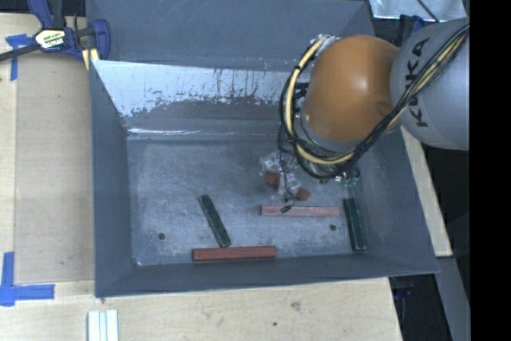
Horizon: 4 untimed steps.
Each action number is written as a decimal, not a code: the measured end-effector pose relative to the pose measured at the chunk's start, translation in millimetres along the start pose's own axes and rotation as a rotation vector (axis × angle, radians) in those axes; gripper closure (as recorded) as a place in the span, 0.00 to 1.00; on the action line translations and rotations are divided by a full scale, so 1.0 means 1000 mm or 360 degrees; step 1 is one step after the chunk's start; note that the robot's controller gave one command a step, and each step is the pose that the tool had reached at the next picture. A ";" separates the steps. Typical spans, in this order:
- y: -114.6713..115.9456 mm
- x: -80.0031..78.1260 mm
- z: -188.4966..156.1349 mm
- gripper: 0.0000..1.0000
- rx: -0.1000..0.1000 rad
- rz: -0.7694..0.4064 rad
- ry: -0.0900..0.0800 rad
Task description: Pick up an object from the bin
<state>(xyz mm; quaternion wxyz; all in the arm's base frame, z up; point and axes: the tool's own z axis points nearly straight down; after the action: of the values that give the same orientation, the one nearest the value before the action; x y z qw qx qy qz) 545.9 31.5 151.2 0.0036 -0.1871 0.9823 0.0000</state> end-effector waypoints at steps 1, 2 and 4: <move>0.000 0.003 -0.001 1.00 -0.0003 -0.0001 0.0006; 0.014 -0.025 0.000 1.00 0.0005 -0.0106 -0.0001; -0.008 0.024 -0.062 1.00 0.0001 -0.0149 0.0002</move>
Offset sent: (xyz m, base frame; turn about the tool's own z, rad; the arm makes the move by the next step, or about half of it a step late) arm 0.0356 0.0494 -0.0164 -0.1210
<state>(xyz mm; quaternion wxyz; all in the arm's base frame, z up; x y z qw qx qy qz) 525.8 15.1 212.7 0.0029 -0.2330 0.9725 -0.0005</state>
